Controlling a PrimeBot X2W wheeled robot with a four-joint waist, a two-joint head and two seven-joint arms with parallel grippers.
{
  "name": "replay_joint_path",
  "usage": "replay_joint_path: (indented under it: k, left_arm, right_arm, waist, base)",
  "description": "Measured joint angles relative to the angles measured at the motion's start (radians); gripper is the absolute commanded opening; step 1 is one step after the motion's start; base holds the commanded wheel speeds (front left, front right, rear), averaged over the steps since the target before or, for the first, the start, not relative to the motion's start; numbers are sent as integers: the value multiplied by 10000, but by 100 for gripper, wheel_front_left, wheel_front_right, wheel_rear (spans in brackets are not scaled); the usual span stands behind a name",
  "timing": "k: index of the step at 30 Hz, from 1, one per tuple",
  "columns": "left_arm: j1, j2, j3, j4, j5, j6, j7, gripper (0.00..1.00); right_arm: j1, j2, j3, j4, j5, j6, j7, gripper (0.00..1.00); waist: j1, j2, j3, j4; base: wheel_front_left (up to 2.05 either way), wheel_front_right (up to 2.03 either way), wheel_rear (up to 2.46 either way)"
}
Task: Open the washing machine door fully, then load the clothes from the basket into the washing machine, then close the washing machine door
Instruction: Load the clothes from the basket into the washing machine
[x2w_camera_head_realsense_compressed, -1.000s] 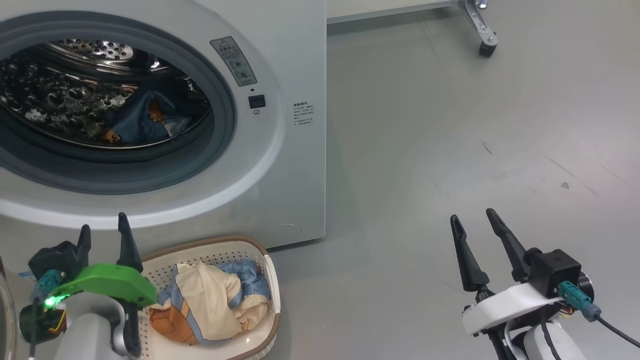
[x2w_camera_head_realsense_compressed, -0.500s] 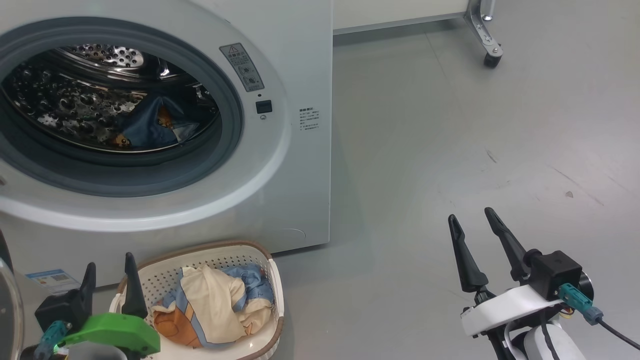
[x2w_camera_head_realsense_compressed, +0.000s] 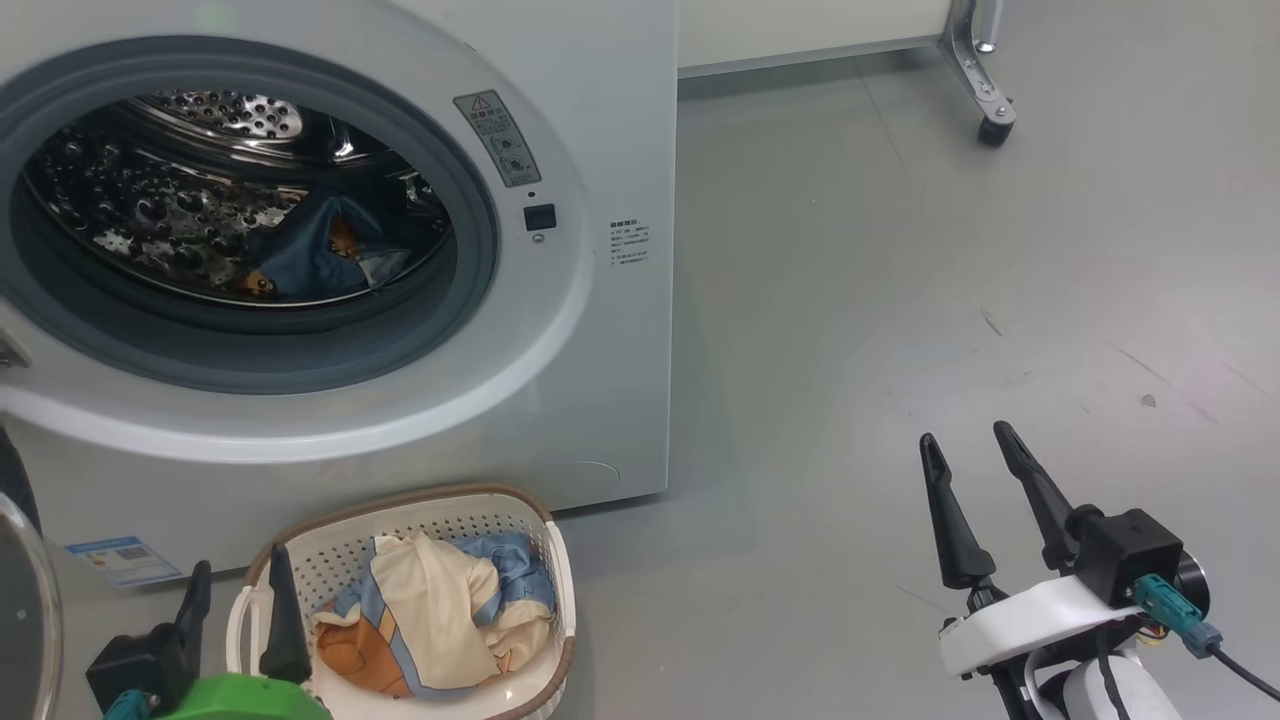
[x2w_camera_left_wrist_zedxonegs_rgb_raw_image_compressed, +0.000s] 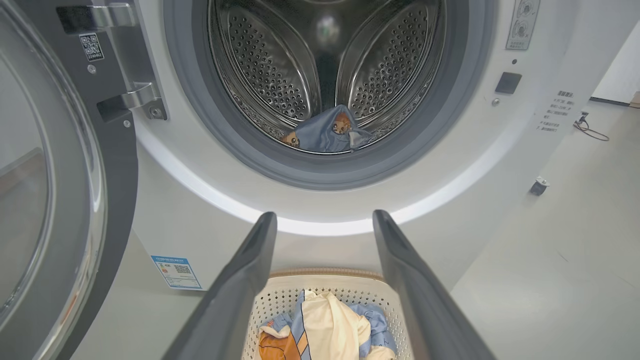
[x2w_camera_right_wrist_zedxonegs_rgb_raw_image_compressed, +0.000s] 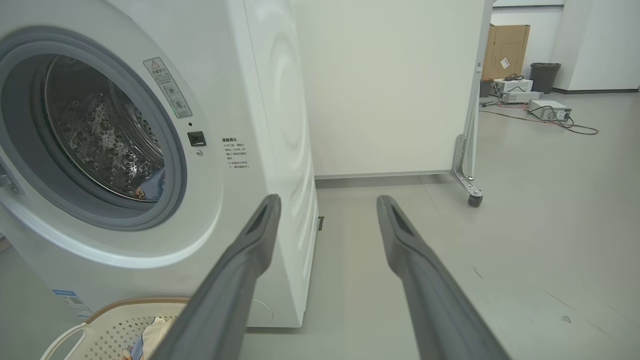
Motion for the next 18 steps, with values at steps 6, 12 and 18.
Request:
replay_joint_path:
  k: [6,12,18]
  left_arm:
    - [282,0,-134,-305,-71,6,0,100]
    - [618,2,-364,-453,-190,107,0,100]
    - [814,6,-431,-759,-330,284,0,100]
  right_arm:
    - [65,-4,29,-13,-71,0,0,100]
    - [72,-8,40,-13,-84,0,0,100]
    - [87,-10,142,-12,-86,0,0,100]
  waist:
    - [0,0,-134,163]
    - [0,0,-273,299]
    - [0,0,-351,369]
  base:
    - [0,0,0]
    - [0,0,0]
    - [0,0,0]
